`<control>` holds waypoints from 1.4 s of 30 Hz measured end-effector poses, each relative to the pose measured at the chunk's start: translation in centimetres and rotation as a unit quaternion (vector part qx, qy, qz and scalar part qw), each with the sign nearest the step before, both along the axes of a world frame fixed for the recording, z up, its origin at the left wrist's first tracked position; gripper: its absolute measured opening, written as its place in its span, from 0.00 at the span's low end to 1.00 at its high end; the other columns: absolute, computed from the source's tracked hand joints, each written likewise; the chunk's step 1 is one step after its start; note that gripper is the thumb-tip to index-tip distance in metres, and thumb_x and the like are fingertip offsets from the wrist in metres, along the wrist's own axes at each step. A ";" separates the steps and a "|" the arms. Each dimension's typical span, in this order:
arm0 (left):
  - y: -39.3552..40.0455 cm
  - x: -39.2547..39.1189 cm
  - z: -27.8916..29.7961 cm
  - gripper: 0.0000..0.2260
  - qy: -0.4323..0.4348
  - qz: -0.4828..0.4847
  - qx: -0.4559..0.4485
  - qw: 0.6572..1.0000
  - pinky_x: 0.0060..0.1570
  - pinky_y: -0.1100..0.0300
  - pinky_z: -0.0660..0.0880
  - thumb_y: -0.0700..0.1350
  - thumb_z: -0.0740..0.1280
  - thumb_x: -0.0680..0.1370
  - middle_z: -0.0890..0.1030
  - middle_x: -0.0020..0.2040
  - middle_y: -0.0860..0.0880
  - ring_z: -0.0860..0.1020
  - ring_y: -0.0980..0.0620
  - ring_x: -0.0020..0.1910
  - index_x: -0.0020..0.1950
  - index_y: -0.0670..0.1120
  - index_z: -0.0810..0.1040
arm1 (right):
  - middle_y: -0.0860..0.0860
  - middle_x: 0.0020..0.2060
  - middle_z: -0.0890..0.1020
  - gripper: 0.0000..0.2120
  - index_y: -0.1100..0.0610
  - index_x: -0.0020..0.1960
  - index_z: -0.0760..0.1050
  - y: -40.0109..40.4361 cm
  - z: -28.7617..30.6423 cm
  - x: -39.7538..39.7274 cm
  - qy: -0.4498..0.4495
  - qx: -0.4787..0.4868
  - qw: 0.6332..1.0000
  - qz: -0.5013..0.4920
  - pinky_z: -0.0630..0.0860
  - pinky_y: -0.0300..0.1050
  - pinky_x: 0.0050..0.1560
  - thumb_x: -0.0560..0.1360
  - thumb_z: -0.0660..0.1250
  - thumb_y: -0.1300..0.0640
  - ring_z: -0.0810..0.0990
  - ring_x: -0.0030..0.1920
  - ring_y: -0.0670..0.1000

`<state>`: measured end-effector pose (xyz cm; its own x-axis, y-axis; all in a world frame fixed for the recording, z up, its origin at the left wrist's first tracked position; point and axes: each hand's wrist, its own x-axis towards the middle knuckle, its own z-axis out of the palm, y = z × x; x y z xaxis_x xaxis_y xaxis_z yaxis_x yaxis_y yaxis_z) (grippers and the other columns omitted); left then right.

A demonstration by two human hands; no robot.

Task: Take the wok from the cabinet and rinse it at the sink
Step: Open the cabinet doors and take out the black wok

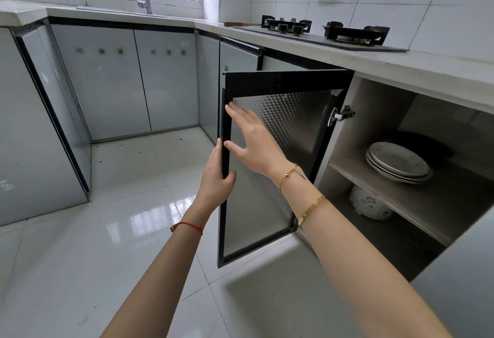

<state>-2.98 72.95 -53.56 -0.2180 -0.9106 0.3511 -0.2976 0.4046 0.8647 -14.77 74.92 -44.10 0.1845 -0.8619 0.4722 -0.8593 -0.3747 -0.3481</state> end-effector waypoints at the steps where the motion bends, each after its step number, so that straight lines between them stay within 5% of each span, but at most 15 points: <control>1: 0.3 -0.1 0.0 0.36 0.001 -0.001 -0.004 1.000 0.71 0.67 0.53 0.33 0.64 0.77 0.55 0.80 0.50 0.55 0.54 0.79 0.80 0.45 0.50 | 0.50 0.79 0.59 0.35 0.55 0.80 0.54 0.3 -0.2 -0.3 0.005 -0.009 1.000 -0.007 0.49 0.45 0.77 0.78 0.67 0.54 0.50 0.80 0.52; 12: 4.6 -3.6 0.0 0.27 -0.002 0.062 -0.098 0.993 0.73 0.61 0.60 0.35 0.66 0.76 0.69 0.73 0.44 0.66 0.48 0.74 0.75 0.41 0.65 | 0.53 0.75 0.68 0.30 0.58 0.77 0.62 8.1 -1.6 -9.0 0.044 -0.075 0.989 -0.118 0.58 0.51 0.78 0.78 0.68 0.55 0.59 0.78 0.52; 18: 5.7 -9.8 0.7 0.26 -0.002 -0.065 -0.091 0.994 0.68 0.66 0.64 0.38 0.68 0.77 0.75 0.68 0.47 0.71 0.57 0.66 0.74 0.43 0.68 | 0.52 0.75 0.67 0.28 0.56 0.77 0.63 14.1 -1.2 -15.7 0.067 -0.096 0.965 -0.236 0.57 0.50 0.78 0.79 0.66 0.54 0.59 0.78 0.51; 23: 7.9 -17.5 1.7 0.25 -0.025 -0.186 -0.093 0.978 0.63 0.77 0.61 0.39 0.69 0.77 0.76 0.68 0.48 0.72 0.54 0.68 0.73 0.43 0.69 | 0.52 0.75 0.66 0.28 0.57 0.77 0.63 19.6 -0.5 -20.9 0.078 -0.108 0.931 -0.340 0.55 0.47 0.78 0.79 0.66 0.55 0.57 0.78 0.51; 33: 14.6 -32.8 5.3 0.29 -0.049 -0.382 -0.030 0.922 0.68 0.61 0.65 0.45 0.68 0.78 0.70 0.74 0.50 0.68 0.53 0.72 0.77 0.47 0.63 | 0.55 0.76 0.64 0.29 0.60 0.77 0.61 27.1 1.4 -28.7 0.071 -0.152 0.861 -0.480 0.56 0.49 0.78 0.79 0.66 0.58 0.56 0.78 0.54; 42: 17.4 -37.4 6.0 0.34 -0.052 -0.447 0.030 0.892 0.64 0.65 0.65 0.46 0.69 0.77 0.66 0.76 0.48 0.65 0.51 0.75 0.80 0.45 0.55 | 0.52 0.79 0.59 0.31 0.58 0.79 0.57 27.9 0.9 -30.5 0.055 -0.108 0.860 -0.496 0.52 0.46 0.78 0.80 0.65 0.57 0.52 0.79 0.51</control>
